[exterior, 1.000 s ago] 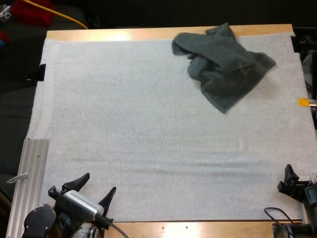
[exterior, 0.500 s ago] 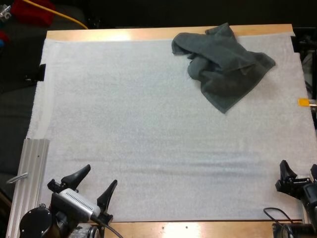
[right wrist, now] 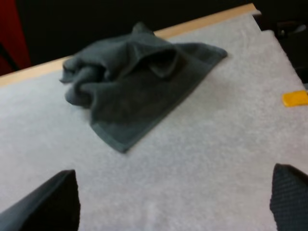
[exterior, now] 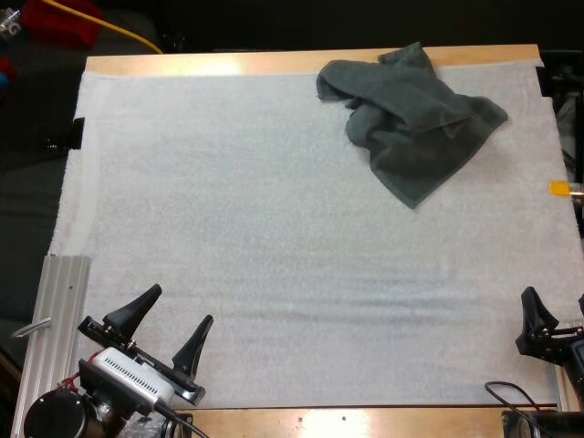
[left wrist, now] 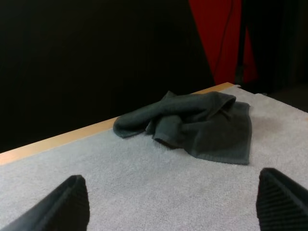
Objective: Pick towel from pile, fold and stack
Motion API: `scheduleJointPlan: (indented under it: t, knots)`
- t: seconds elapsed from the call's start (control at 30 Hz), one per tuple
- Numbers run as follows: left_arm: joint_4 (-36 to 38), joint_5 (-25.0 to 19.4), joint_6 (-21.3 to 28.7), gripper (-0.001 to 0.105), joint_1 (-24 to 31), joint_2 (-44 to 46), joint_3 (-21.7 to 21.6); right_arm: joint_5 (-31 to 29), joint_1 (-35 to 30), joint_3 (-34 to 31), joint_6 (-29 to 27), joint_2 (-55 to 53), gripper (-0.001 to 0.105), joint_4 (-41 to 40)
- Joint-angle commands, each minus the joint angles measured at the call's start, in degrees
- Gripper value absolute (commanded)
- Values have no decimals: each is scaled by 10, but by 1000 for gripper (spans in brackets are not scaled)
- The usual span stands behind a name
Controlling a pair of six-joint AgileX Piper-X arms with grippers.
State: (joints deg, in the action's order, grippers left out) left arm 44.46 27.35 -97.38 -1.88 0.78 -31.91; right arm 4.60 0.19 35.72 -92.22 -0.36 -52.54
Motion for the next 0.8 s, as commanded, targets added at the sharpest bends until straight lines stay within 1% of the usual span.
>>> scheduleJointPlan:
  t: [0.0, 0.13, 0.27, 0.53, 0.7, 0.77]
  knots:
    - [-11, 3, -7, 69, -1, 78, 0, 14, 1, 9, 11, -20, 78, 5]
    - [-11, 3, -10, 69, -1, 78, 0, 22, 1, 18, 40, -3, 78, 5]
    - [-11, 3, -14, 69, -1, 78, 0, 44, 1, 34, 49, 24, 78, 4]
    - [-11, 3, -14, 69, -1, 78, 0, 65, 1, 76, 53, 83, 78, 3]
    - [-11, 3, -14, 69, -1, 78, 0, 114, 1, 96, 86, 125, 78, 3]
    - [-11, 3, -14, 69, -1, 78, 0, 123, 1, 106, 100, 144, 78, 2]
